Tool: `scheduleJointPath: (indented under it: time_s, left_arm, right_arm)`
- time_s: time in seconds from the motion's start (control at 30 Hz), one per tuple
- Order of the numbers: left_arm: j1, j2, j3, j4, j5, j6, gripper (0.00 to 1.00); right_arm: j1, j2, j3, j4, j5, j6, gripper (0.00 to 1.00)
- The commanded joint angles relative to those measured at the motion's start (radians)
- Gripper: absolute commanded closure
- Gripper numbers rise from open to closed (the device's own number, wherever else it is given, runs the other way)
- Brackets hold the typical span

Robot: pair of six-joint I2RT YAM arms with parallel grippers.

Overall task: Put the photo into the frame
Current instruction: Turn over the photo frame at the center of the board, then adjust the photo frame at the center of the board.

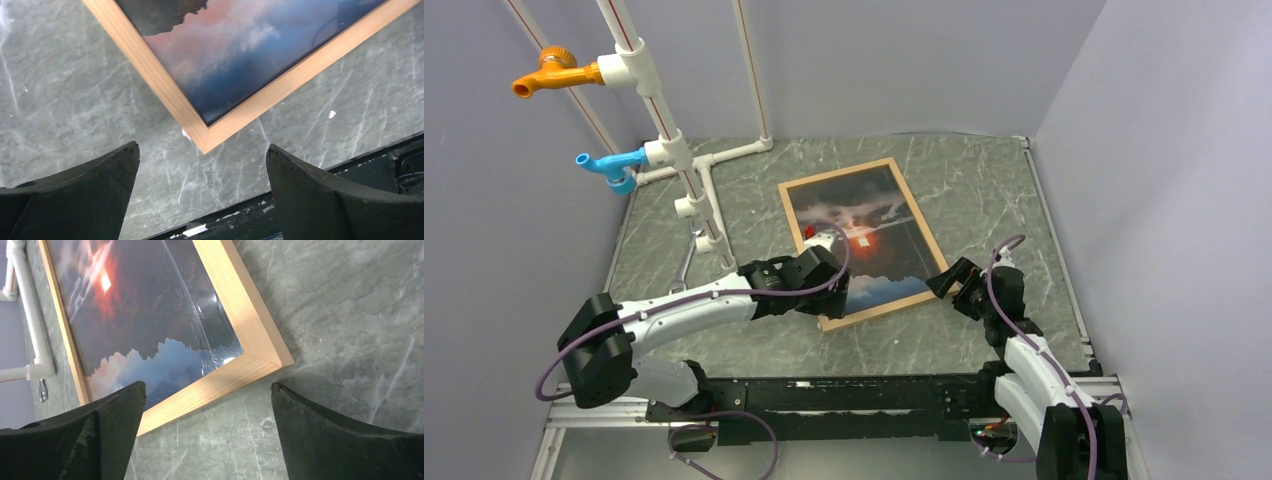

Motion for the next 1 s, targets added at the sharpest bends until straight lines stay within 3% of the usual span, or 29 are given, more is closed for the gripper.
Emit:
scheduleJointPath:
  time_s: [0.0,0.3,0.63,0.97]
  left_arm:
    - [0.054,-0.066,-0.048,0.025,0.040,-0.022,0.01]
    - [0.195,-0.100,-0.190,0.165,0.206,-0.031,0.01]
    - [0.363,0.003,-0.245,0.345,0.441,-0.042,0.01]
    - [0.414,0.226,-0.053,0.289,0.525,0.026,0.01]
  right_arm:
    - [-0.001,0.006,0.075,-0.013,0.044,-0.048,0.01]
    - [-0.020,0.114,0.256,-0.154,0.252,-0.115,0.00]
    - [-0.035,0.604,0.565,-0.282,-0.008,-0.206,0.00]
    - [-0.011,0.601,0.479,-0.312,-0.142,-0.242,0.00]
